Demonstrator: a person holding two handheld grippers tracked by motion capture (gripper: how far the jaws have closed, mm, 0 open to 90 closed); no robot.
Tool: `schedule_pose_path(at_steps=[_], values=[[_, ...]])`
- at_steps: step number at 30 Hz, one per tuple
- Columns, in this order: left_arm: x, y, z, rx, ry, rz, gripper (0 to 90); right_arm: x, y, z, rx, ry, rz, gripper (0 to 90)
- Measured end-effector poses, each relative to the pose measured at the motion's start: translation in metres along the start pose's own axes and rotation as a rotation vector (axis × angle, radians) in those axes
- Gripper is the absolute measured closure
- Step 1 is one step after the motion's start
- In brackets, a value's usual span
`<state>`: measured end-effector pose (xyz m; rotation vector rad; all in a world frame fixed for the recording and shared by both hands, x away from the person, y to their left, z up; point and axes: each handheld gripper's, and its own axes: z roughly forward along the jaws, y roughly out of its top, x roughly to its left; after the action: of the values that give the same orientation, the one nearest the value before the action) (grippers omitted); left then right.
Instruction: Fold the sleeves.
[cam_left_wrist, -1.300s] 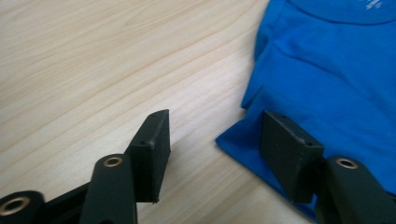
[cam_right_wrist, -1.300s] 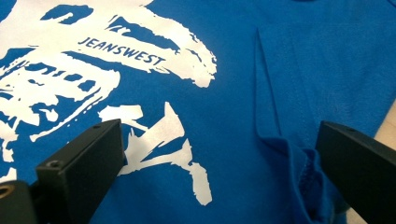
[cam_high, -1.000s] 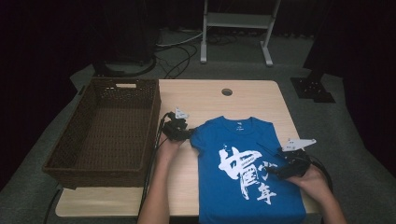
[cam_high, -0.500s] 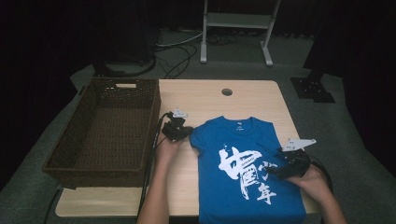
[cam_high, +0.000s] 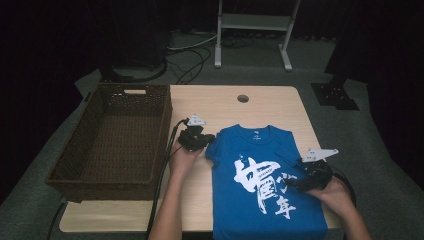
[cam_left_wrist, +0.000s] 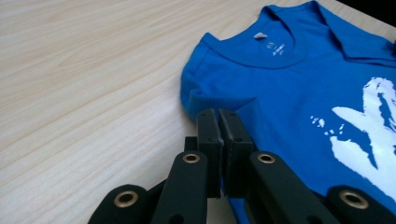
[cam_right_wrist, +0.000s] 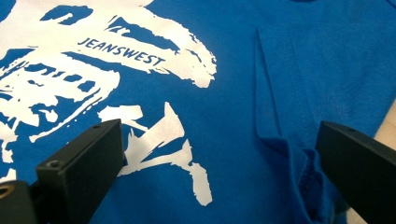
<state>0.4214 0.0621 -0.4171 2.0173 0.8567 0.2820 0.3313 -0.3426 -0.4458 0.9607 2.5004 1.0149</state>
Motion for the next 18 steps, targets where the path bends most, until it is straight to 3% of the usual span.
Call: schedule_pose_path(at_steps=[14,18], values=[[-0.025,0.016,0.015,-0.012,-0.072,0.043,88.1,0.000,0.000,0.000,0.000,0.000,0.001,1.8],[-0.029,0.020,0.021,-0.022,-0.094,0.040,88.1,0.000,0.000,0.000,0.000,0.001,0.001,1.8]])
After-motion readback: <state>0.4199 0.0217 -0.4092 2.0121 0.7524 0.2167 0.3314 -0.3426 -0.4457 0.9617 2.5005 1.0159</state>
